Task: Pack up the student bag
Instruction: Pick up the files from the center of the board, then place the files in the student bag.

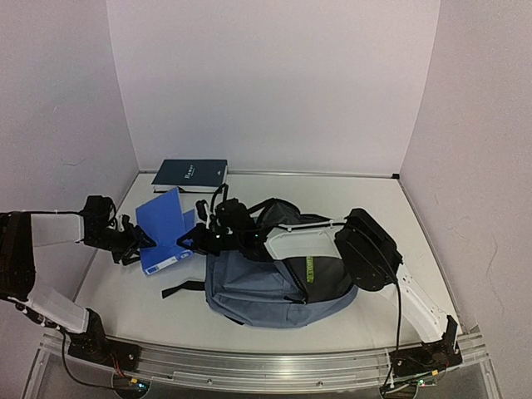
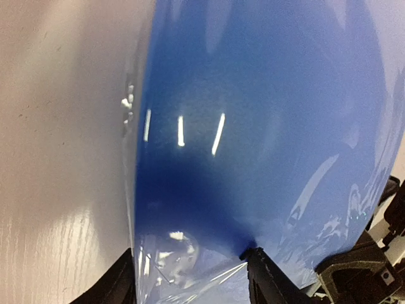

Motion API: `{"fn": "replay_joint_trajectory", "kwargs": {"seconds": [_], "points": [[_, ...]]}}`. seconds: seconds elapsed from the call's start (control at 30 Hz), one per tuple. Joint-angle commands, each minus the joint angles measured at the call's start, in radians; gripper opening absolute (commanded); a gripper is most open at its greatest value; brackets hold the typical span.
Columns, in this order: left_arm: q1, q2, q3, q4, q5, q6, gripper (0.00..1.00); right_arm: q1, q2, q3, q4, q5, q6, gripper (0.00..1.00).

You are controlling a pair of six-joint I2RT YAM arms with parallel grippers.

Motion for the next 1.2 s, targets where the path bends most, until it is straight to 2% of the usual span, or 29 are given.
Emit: {"fn": "replay_joint_trajectory", "kwargs": {"seconds": [0.0, 0.07, 0.2, 0.4, 0.53, 0.77, 0.93, 1.17], "points": [[-0.028, -0.181, 0.033, -0.05, 0.038, 0.006, 0.67, 0.043, -0.221, -0.083, 0.124, 0.031, -0.092, 0.0], [-0.028, -0.247, 0.055, -0.086, 0.023, 0.021, 0.78, 0.043, -0.299, -0.138, 0.112, 0.086, -0.124, 0.0], [-0.028, -0.361, 0.101, -0.131, 0.026, 0.051, 0.91, 0.043, -0.48, -0.239, 0.013, 0.283, -0.232, 0.0], [-0.036, -0.379, 0.197, -0.185, 0.052, 0.04, 0.93, 0.021, -0.656, -0.283, -0.237, 0.581, -0.384, 0.0], [-0.133, -0.346, 0.243, -0.149, 0.007, -0.008, 0.92, -0.04, -0.766, -0.35, -0.332, 0.688, -0.423, 0.0], [-0.444, -0.182, 0.359, -0.044, -0.131, -0.093, 0.91, -0.193, -0.977, -0.524, -0.456, 0.759, -0.454, 0.0], [-0.629, -0.006, 0.427, 0.104, -0.144, -0.171, 0.91, -0.3, -1.09, -0.632, -0.523, 0.766, -0.453, 0.0], [-0.746, 0.243, 0.507, 0.236, -0.102, -0.252, 0.89, -0.425, -1.23, -0.781, -0.544, 0.682, -0.418, 0.0]]}}
